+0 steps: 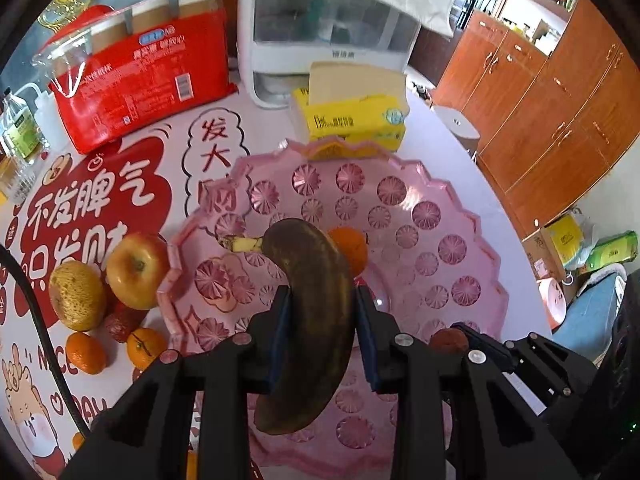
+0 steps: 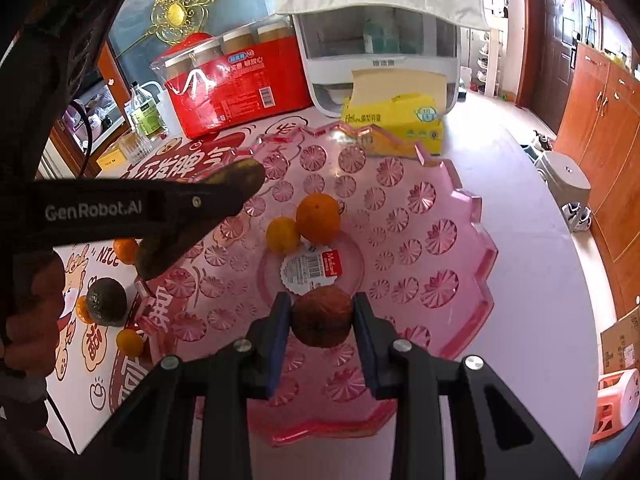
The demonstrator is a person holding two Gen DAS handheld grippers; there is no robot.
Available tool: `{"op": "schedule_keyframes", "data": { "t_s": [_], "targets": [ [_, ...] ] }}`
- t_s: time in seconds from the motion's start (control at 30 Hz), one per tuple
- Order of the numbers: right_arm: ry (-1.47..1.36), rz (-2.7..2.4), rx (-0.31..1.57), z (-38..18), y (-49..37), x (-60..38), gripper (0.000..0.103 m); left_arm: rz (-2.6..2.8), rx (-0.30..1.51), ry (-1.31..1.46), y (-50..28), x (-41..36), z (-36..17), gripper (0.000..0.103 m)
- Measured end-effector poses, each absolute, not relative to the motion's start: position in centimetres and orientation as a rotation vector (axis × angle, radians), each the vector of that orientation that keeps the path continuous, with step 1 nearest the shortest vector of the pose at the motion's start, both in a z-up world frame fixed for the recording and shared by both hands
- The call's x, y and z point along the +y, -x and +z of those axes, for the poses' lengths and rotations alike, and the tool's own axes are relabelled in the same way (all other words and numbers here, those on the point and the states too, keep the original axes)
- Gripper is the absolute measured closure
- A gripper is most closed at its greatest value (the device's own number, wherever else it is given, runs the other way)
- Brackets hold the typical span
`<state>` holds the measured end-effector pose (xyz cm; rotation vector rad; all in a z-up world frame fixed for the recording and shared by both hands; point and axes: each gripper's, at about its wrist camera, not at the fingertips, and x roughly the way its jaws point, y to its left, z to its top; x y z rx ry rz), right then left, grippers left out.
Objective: Organize fruits
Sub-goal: 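Carry the banana in the left tool over the pink bowl and release, then withdraw the left tool from the bowl toward the remaining oranges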
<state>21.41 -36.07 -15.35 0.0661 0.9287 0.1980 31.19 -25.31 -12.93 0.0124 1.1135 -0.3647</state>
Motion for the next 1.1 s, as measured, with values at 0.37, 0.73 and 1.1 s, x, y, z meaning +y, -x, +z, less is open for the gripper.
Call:
{"op": "schedule_keyframes", "data": {
  "t_s": [0.37, 0.73, 1.1],
  "targets": [
    [-0.097, 0.162, 0.918, -14.9, -21.1, -36.9, 0.063, -0.367, 1.097, -0.048, -30.8, -25.5, -12.0, 0.042],
    [-0.174, 0.180, 0.905, -12.4, -19.1, -36.7, 0.062, -0.287, 1.113, 0.052, -27.9, -20.4, -10.5, 0.030],
    [-0.220, 0.188, 0.918, -10.9, -16.1, -34.6, 0.059, -0.187, 1.099, 0.177, -21.8, -12.6, -10.4, 0.021]
  ]
}}
